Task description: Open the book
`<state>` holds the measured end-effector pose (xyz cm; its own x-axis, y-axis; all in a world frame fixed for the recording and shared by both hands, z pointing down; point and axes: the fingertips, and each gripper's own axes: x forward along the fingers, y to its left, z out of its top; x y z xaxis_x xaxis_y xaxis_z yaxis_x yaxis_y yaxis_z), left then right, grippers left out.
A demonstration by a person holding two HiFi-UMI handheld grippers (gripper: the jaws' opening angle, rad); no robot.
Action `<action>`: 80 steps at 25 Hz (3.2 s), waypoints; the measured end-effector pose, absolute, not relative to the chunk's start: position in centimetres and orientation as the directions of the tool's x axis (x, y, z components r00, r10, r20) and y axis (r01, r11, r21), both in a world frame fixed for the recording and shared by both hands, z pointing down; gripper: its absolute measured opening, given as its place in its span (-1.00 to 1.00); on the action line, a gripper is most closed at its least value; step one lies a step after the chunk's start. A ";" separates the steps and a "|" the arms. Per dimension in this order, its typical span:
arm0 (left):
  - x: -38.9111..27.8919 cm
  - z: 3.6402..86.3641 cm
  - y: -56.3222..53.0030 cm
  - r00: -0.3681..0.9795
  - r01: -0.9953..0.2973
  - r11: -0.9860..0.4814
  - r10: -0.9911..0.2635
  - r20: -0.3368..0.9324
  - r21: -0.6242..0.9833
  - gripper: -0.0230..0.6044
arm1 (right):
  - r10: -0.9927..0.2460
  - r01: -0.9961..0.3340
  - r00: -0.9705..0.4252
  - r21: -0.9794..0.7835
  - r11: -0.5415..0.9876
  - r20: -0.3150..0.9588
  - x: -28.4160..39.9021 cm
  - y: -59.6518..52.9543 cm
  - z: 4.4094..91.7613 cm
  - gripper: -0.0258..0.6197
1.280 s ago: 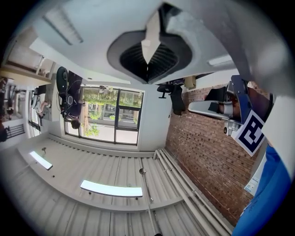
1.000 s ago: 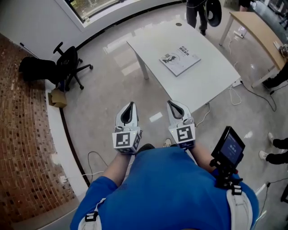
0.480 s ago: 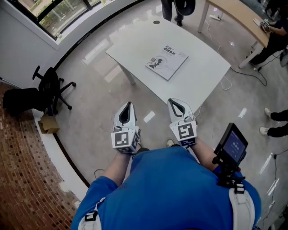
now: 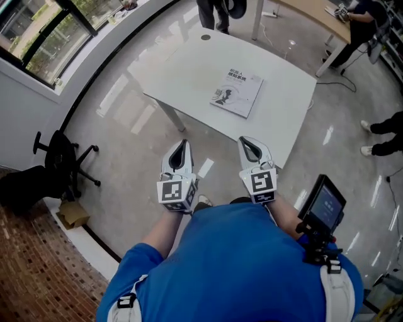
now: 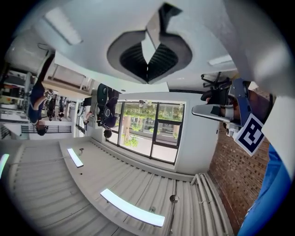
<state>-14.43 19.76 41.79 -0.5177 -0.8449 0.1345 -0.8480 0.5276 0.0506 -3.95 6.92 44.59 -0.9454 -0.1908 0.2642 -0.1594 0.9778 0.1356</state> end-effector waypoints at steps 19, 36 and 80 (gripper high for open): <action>-16.9 43.9 5.0 -0.216 -0.975 0.222 -0.957 0.194 0.011 -0.92 | -0.495 -0.482 -0.821 0.121 0.868 0.284 -2.6 -3.6 45.4 -0.91; -14.4 49.0 -6.2 -0.084 -0.996 0.070 -0.935 0.344 -0.054 -0.92 | -0.511 -0.528 -0.786 0.052 0.848 0.348 -1.5 -11.1 49.6 -0.91; -32.3 55.3 -11.1 0.200 -0.977 -0.213 -0.862 0.466 0.024 -0.92 | -0.373 -0.766 -0.524 -0.232 0.599 0.765 -15.9 -16.9 65.8 -0.51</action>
<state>-32.28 -11.06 55.35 0.1997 -0.8622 0.4656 -0.9767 -0.2134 0.0238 -15.89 -16.91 65.76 -0.5242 -0.3734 0.7654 -0.7661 0.5993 -0.2323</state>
